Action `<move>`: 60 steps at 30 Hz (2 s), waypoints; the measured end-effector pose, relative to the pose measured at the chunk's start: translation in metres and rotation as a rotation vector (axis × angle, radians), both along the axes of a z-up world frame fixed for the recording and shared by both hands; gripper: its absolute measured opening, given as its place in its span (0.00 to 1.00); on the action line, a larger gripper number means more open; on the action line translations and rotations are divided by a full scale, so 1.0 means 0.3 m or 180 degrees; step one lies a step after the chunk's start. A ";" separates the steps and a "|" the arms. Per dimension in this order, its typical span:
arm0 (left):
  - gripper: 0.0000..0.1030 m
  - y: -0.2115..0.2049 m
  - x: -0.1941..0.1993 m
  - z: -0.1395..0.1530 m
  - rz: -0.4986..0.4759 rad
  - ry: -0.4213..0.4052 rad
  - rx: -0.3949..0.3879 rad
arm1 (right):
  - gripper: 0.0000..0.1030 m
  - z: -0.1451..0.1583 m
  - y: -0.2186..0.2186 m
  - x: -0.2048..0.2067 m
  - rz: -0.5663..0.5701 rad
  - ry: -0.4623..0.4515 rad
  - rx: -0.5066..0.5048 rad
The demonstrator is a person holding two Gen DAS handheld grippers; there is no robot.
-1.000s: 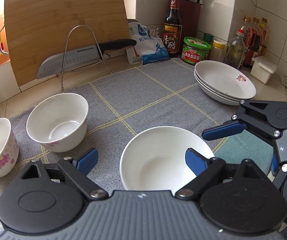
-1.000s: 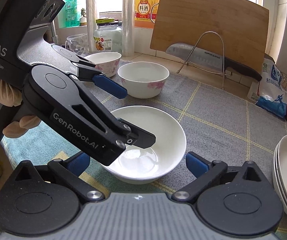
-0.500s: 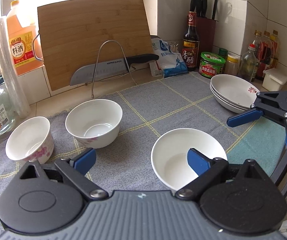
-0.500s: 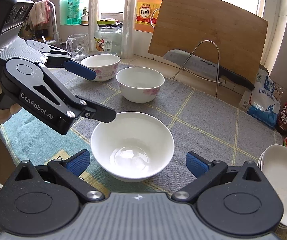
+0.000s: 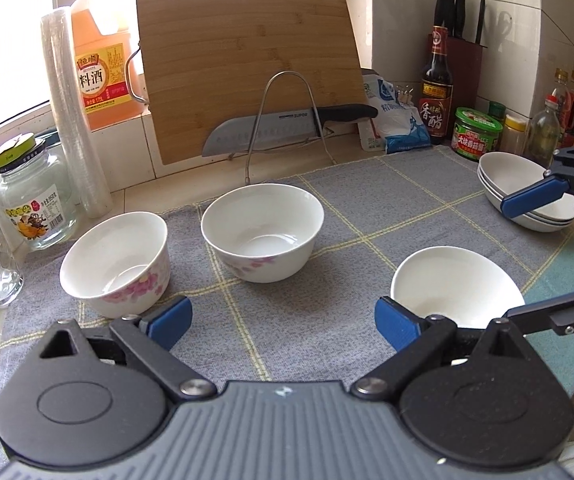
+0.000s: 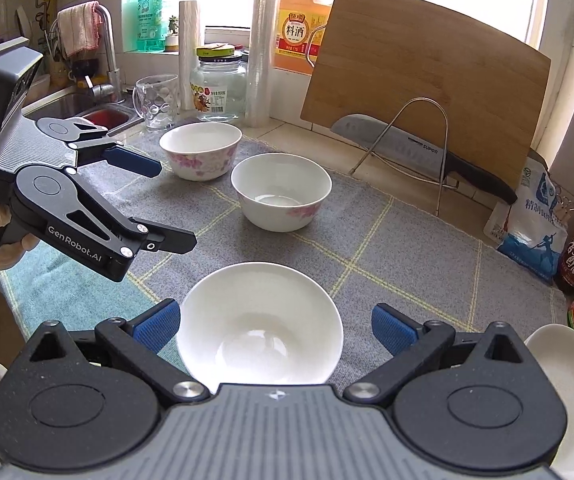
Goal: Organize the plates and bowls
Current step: 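Move both tools toward the pink-flower white bowl beside the cutting board, then close the left tool on the pink-flower bowl rim while the right tool grips its side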
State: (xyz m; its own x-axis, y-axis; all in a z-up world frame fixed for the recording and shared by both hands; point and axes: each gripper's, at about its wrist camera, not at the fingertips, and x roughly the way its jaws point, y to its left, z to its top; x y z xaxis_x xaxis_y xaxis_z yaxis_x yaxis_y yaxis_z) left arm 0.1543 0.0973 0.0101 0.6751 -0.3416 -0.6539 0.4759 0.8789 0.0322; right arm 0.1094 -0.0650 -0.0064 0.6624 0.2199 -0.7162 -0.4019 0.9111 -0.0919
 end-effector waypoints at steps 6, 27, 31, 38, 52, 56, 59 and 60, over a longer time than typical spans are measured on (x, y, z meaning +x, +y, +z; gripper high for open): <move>0.95 0.004 0.067 -0.035 0.0086 -0.0001 -0.0009 | 1.00 0.002 0.019 0.079 0.0069 0.0017 -0.0013; 0.94 -0.066 0.259 -0.145 0.0067 0.0283 -0.0061 | 1.00 -0.027 0.017 0.443 0.0256 0.0381 0.0107; 0.94 -0.067 0.277 -0.157 0.0064 0.0331 -0.0083 | 1.00 -0.040 0.040 0.506 0.0325 0.0458 0.0066; 0.94 -0.071 0.295 -0.167 0.0037 0.0339 -0.0078 | 1.00 -0.070 0.064 0.592 0.0408 0.0577 0.0085; 0.92 -0.083 0.299 -0.167 -0.0029 0.0266 -0.0063 | 1.00 -0.109 0.072 0.701 0.0434 0.0745 0.0283; 0.90 -0.082 0.299 -0.168 -0.0037 0.0251 -0.0070 | 0.97 -0.120 0.077 0.715 0.0458 0.0797 0.0323; 0.88 -0.081 0.300 -0.166 -0.0046 0.0233 -0.0078 | 0.94 -0.127 0.083 0.723 0.0488 0.0828 0.0356; 0.88 -0.081 0.300 -0.166 -0.0050 0.0223 -0.0080 | 0.93 -0.128 0.084 0.725 0.0491 0.0833 0.0362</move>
State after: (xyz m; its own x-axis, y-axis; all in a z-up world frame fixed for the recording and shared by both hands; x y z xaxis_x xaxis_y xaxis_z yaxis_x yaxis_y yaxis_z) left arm 0.2443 0.0729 -0.0397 0.6223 -0.3687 -0.6905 0.4899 0.8714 -0.0237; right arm 0.3269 -0.0398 -0.0448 0.4116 0.3918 -0.8229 -0.5325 0.8361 0.1318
